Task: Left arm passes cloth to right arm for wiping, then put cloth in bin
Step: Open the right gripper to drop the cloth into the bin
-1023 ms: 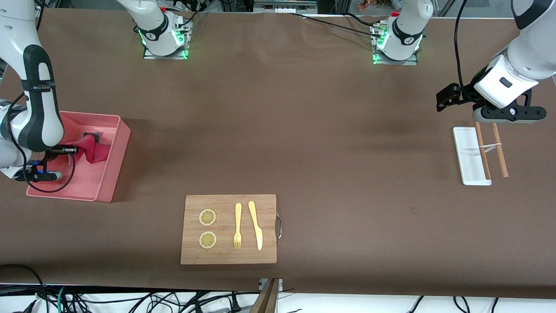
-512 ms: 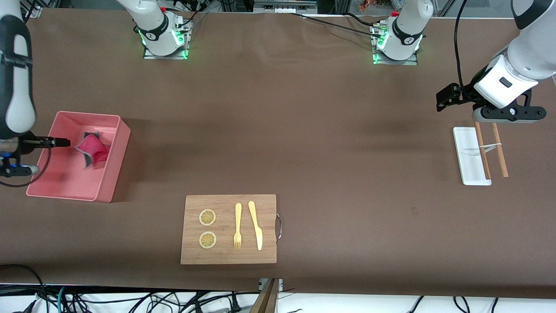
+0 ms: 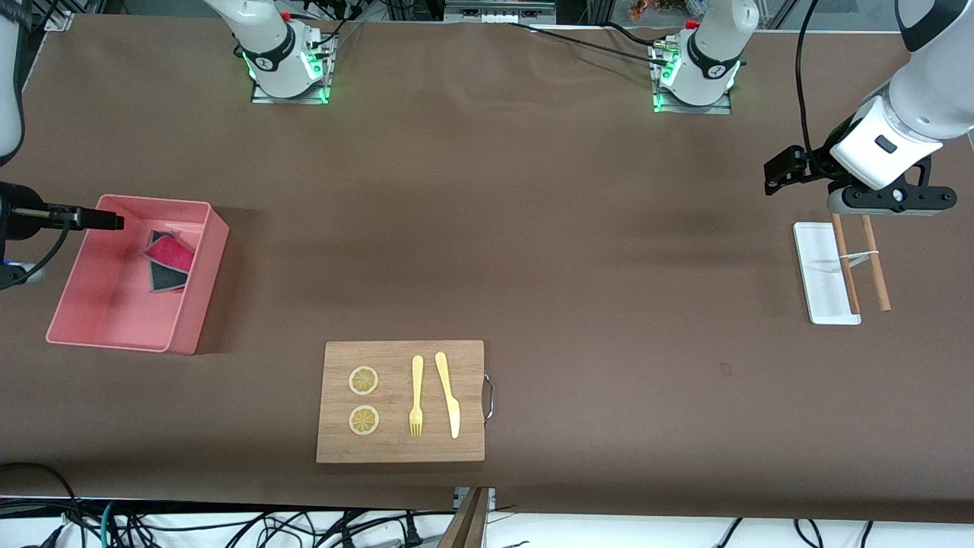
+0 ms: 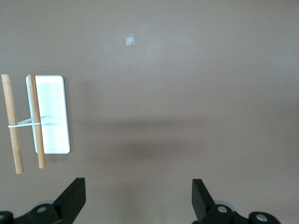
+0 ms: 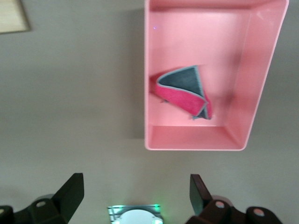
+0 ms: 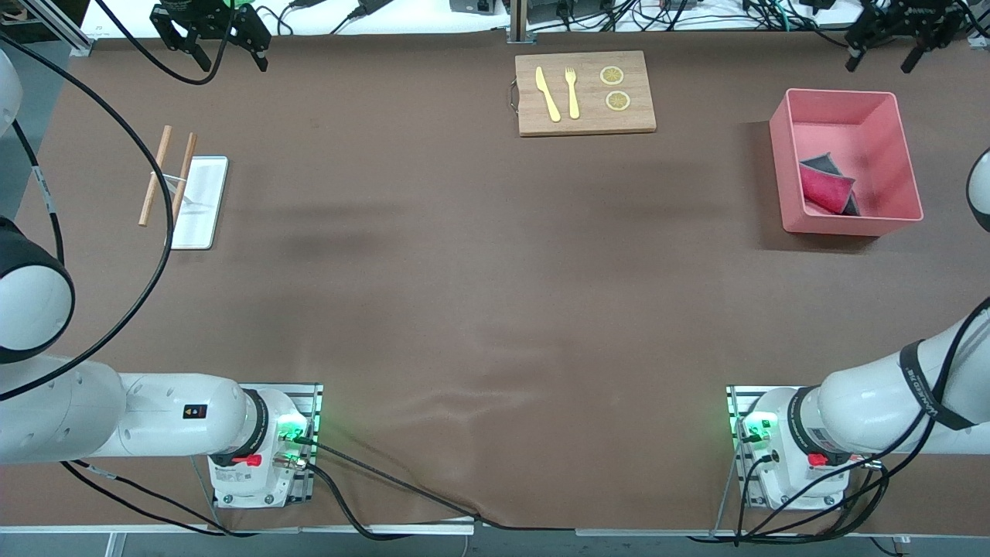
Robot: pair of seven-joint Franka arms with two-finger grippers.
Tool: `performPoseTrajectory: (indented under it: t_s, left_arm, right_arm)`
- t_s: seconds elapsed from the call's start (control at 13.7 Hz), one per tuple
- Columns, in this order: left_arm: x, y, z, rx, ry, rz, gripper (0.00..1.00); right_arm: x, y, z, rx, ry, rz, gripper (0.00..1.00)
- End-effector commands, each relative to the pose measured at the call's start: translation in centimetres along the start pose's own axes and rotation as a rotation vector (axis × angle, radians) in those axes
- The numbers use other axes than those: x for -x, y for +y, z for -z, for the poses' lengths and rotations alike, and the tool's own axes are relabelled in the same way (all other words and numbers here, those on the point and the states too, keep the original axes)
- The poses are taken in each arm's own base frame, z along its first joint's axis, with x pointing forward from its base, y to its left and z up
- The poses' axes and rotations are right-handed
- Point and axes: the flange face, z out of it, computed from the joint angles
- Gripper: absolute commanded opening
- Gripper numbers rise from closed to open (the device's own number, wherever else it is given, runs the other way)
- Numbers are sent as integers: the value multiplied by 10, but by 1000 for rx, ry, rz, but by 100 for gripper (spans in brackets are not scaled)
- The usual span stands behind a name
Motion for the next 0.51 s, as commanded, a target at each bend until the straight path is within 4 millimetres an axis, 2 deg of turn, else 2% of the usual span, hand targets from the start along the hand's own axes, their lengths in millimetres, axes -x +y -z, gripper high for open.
performPoseTrajectory:
  t_s: [0.0,0.07,0.22,0.37,0.44]
  left_arm:
    - [3,0,7,8,-2,-18,100]
    - [3,1,7,8,-2,-19,100]
    - [3,1,7,7,-2,-21,100]
    - [3,0,7,8,-2,-16,100]
    - [3,0,7,8,-2,-18,100]
  right_arm:
    - [41,-39,49,-7,84,18,100]
    - [50,-53,58,-4,104,47,100]
    - [61,-64,71,21,136,77,100]
    - [80,-60,92,22,189,65,100]
    - [88,-60,95,21,192,70,100]
